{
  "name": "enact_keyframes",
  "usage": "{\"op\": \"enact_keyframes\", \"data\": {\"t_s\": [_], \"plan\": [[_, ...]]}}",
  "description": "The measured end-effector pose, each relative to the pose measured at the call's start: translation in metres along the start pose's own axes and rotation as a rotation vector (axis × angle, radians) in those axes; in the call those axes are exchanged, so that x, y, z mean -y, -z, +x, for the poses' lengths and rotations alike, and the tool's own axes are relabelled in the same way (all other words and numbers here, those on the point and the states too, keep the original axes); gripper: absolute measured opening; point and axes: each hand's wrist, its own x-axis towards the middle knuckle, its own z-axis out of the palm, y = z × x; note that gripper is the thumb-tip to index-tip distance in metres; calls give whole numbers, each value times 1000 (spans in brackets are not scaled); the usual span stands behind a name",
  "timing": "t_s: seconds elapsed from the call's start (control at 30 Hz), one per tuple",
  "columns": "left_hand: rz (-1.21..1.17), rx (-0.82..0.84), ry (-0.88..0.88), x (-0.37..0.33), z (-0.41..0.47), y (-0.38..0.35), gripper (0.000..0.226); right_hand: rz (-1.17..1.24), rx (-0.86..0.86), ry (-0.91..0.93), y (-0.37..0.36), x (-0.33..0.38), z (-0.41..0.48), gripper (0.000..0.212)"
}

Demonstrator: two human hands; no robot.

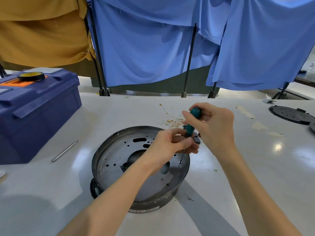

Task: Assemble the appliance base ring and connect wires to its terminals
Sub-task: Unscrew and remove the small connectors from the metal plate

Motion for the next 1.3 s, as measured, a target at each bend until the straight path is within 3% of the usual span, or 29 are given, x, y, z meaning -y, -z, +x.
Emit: {"op": "enact_keyframes", "data": {"t_s": [0.07,0.13,0.2,0.27,0.33,0.43,0.53,0.63,0.77,0.83,0.9,1.0,1.07,1.13,1.3], "plan": [[30,3,0,1,0,-3,19,-217,-178,80,-10,1,-8,29],[53,20,14,2,1,-1,22,-372,-235,138,-14,6,-11,41],[29,43,33,3,0,2,25,-357,-83,120,-8,7,-5,46],[-6,55,46,3,-1,4,27,-85,190,33,1,8,3,29],[-16,64,51,3,-1,5,28,146,337,-18,4,6,4,24],[-58,29,34,2,0,5,19,103,144,14,1,4,0,14],[-43,-21,14,1,2,5,22,-147,-83,48,-9,7,-6,45],[-12,-9,18,3,2,4,15,-203,-137,40,-15,15,-12,60],[-38,16,27,3,1,9,23,163,229,-63,0,12,-1,31],[-45,19,30,2,1,11,26,287,354,-43,7,7,3,29],[-74,-8,25,2,2,11,23,305,297,-20,8,4,4,27],[-80,-35,1,1,3,10,18,240,78,-47,-5,4,-1,21],[-20,-14,15,1,3,8,15,59,-92,-20,-16,4,-8,27],[-4,12,37,2,3,8,21,-43,-150,0,-19,5,-9,40],[-35,81,40,4,2,9,28,346,377,-32,10,9,10,29]]}}
